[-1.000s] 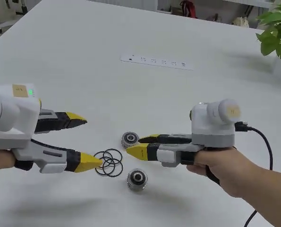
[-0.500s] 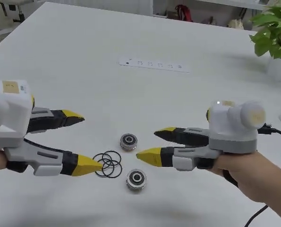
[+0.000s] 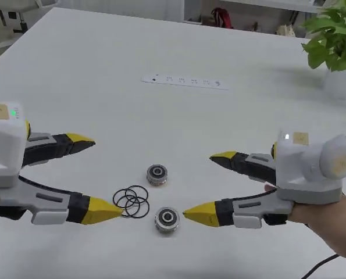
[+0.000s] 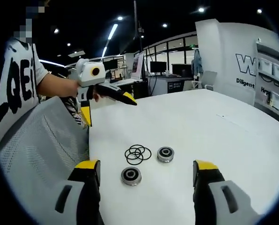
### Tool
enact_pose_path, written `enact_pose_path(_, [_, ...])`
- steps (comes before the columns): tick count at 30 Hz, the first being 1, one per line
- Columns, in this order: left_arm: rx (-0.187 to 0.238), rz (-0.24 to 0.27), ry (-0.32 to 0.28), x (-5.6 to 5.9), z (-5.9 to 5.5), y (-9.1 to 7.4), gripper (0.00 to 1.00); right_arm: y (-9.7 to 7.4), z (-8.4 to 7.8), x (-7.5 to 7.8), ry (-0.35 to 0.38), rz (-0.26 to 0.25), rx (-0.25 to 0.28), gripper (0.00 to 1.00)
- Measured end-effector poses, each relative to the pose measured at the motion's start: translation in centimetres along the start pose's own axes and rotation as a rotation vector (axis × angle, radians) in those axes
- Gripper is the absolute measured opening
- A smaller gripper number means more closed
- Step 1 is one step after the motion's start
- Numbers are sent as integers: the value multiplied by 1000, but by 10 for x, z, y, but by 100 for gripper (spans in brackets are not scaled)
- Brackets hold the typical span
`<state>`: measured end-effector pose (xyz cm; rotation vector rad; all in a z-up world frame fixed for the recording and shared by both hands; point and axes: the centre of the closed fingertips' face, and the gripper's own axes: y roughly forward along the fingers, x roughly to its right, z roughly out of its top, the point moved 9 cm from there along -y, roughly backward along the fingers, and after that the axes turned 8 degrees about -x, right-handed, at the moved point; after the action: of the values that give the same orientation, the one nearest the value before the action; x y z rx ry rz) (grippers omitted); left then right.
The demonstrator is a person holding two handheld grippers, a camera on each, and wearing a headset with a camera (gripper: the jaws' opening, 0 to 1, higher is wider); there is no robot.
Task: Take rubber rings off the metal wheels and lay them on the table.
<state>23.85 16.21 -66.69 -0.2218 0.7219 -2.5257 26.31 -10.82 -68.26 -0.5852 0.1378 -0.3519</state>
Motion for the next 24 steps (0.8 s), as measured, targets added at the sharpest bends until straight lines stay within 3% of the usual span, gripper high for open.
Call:
enact_pose_path(13, [-12,13,-8,1,-6,-6,92,-11,-16,0,-43,-33,-50,82])
enact_pose_path(24, [-16,13,-19,2,-7,-5,93,-10,-19,2,-54,-41,-63,82])
